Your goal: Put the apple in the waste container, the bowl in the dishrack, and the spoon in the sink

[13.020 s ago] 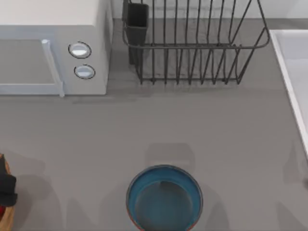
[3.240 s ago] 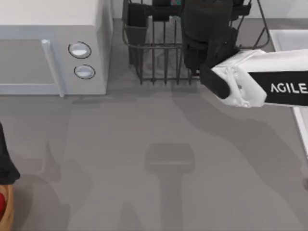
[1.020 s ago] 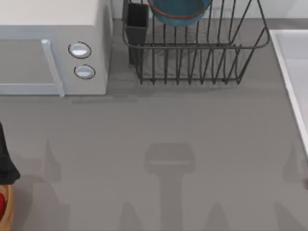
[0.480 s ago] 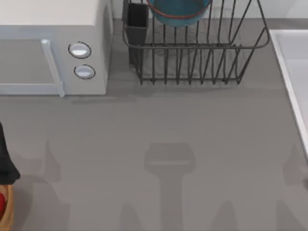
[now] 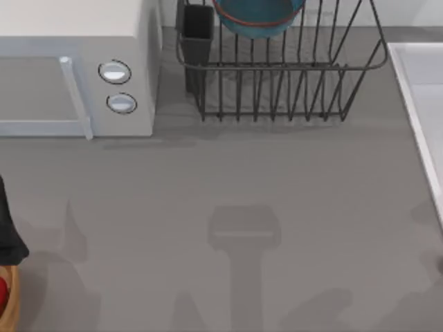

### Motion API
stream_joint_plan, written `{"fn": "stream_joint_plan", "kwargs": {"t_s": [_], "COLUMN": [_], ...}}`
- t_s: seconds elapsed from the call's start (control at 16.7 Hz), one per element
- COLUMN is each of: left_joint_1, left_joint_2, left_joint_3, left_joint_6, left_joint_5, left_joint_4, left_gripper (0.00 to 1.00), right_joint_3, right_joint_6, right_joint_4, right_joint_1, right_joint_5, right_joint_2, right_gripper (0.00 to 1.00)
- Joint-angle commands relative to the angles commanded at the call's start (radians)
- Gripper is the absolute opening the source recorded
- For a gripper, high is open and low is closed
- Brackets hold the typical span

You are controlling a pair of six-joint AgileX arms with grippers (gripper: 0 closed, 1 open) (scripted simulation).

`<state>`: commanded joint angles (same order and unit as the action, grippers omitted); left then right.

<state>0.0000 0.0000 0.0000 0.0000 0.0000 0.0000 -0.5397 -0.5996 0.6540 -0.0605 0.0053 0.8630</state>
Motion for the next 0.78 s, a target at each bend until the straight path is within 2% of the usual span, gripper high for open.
{"fn": "stream_joint_plan", "kwargs": {"t_s": [0.42, 0.78], "left_joint_1": [0.0, 0.0], "left_joint_2": [0.0, 0.0], "left_joint_3": [0.0, 0.0], "left_joint_6": [0.0, 0.0], "left_joint_5": [0.0, 0.0], "left_joint_4": [0.0, 0.0], "left_gripper": [1.0, 1.0], "right_joint_3": [-0.29, -0.342], "right_joint_6": [-0.319, -0.373], "right_joint_4": [0.347, 0.403], "right_joint_1": [-0.031, -0.037], "right_joint_5": [-0.004, -0.009], "right_joint_2": [0.458, 0.53], "right_gripper": [1.0, 1.0]}}
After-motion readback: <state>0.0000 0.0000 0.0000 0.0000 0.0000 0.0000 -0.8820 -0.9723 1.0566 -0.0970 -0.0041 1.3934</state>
